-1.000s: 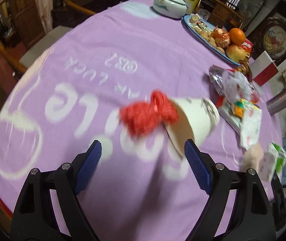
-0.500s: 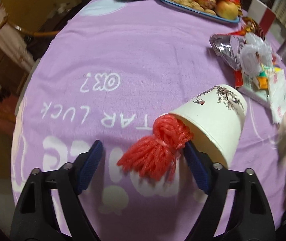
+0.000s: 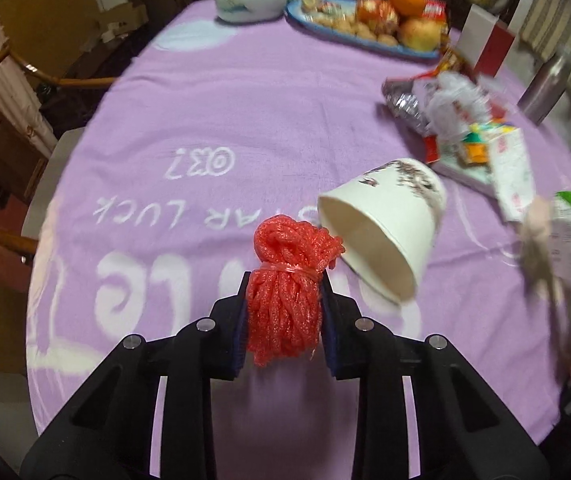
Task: Collect trash
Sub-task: 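Carry both items to the red basket and open both grippers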
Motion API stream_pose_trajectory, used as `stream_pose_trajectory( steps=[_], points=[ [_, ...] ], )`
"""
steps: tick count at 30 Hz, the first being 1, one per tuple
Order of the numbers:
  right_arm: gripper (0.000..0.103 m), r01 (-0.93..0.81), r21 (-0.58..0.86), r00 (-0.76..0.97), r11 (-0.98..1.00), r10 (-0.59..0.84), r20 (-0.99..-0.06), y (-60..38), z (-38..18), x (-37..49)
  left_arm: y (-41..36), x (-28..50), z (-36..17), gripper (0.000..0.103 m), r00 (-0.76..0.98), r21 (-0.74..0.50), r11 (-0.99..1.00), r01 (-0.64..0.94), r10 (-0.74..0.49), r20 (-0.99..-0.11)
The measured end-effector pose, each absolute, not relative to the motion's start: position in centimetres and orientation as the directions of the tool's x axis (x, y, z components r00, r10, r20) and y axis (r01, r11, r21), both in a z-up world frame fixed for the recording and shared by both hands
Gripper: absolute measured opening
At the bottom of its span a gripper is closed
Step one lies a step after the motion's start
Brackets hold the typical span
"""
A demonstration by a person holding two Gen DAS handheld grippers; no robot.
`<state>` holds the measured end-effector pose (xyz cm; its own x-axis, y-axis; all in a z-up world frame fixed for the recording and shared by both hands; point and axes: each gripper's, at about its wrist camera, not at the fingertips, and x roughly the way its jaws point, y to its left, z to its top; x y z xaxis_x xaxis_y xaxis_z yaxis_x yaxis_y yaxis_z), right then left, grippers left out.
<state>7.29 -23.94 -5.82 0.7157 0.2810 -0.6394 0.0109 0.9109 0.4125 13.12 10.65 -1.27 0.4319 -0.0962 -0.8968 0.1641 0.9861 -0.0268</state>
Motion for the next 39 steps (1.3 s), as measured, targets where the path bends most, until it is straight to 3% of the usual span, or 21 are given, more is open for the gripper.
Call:
stream_pose_trajectory(
  steps=[6, 15, 23, 31, 39],
  points=[
    [0.03, -0.054, 0.415, 0.717, 0.908, 0.325, -0.617, -21.9, -3.9, 6.1, 14.1, 6.7, 1.9, 0.031, 0.513, -0.087, 0.993, 0.076, -0.114, -0.851],
    [0.029, -0.348, 0.393, 0.648, 0.851, 0.521, -0.555, -11.9, 0.9, 2.8, 23.3, -5.2, 2.8, 0.031, 0.617, -0.201, 0.967, -0.156, -0.064, -0.784],
    [0.029, -0.732, 0.383, 0.264, 0.564, 0.753, -0.603, 8.5, 1.9, -2.7, 35.4, -18.8, -2.8, 0.031, 0.55, -0.242, 0.823, -0.513, 0.099, -0.83],
    [0.029, -0.908, 0.3, -0.048, 0.293, 0.637, -0.769, 28.8, -4.2, -10.0, 44.7, -25.2, -13.9, 0.031, 0.292, -0.14, 0.621, -0.771, 0.149, -0.945],
    [0.029, -0.939, 0.178, -0.033, 0.295, 0.436, -0.899, 40.4, -14.1, -10.8, 48.6, -26.7, -19.2, 0.031, 0.22, -0.135, 0.55, -0.824, 0.092, -0.971]
  ],
)
